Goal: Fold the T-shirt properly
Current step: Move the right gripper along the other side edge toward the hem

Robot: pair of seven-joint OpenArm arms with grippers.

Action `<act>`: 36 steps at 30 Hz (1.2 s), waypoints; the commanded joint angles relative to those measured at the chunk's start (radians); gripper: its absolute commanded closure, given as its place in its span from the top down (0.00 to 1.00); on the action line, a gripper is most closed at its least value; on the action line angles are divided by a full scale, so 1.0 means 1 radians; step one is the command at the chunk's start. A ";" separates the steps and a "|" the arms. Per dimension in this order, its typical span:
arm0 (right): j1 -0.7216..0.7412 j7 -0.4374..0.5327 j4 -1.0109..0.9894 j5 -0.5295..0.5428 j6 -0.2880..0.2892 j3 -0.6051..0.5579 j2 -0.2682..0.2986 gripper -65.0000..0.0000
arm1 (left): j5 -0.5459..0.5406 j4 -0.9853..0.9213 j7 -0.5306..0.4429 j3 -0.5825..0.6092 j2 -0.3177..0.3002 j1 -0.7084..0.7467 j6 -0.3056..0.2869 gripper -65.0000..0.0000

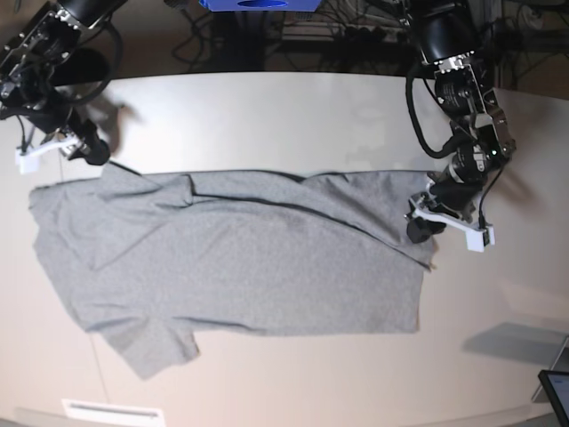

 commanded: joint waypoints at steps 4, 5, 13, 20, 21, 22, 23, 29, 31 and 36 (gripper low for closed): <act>0.026 0.001 -0.016 0.016 0.003 0.000 0.008 0.46 | -0.016 0.019 -0.021 -0.003 -0.012 -0.014 -0.007 0.33; 0.031 -0.001 -0.019 0.016 0.003 0.000 0.008 0.46 | -0.016 0.019 -0.021 -0.003 -0.015 -0.014 -0.007 0.33; 0.032 0.007 -0.022 0.016 0.003 -0.055 0.002 0.46 | -0.016 0.019 -0.021 -0.004 -0.024 -0.016 -0.007 0.33; 0.051 0.006 -0.022 0.016 0.003 -0.055 0.005 0.46 | -0.016 0.019 -0.021 -0.004 -0.024 -0.016 -0.007 0.33; 0.054 0.006 -0.022 0.016 0.003 -0.055 0.005 0.46 | -0.016 0.019 -0.021 -0.004 -0.024 -0.016 -0.007 0.33; 0.054 0.006 -0.022 0.016 0.003 -0.055 0.005 0.46 | -0.016 0.019 -0.021 -0.004 -0.024 -0.016 -0.007 0.33; 0.054 0.006 -0.022 0.016 0.003 -0.055 0.005 0.46 | -0.016 0.019 -0.021 -0.004 -0.024 -0.016 -0.007 0.33; 0.062 0.004 -0.022 0.016 0.003 -0.055 0.007 0.46 | -0.016 0.019 -0.021 -0.004 -0.024 -0.016 -0.007 0.33; 0.068 0.004 -0.022 0.016 0.003 -0.055 0.007 0.45 | -0.016 0.018 -0.021 -0.004 -0.024 -0.016 -0.007 0.33; 0.075 0.001 -0.030 0.016 0.003 -0.055 0.007 0.26 | -0.016 0.018 -0.021 -0.004 -0.024 -0.016 -0.007 0.33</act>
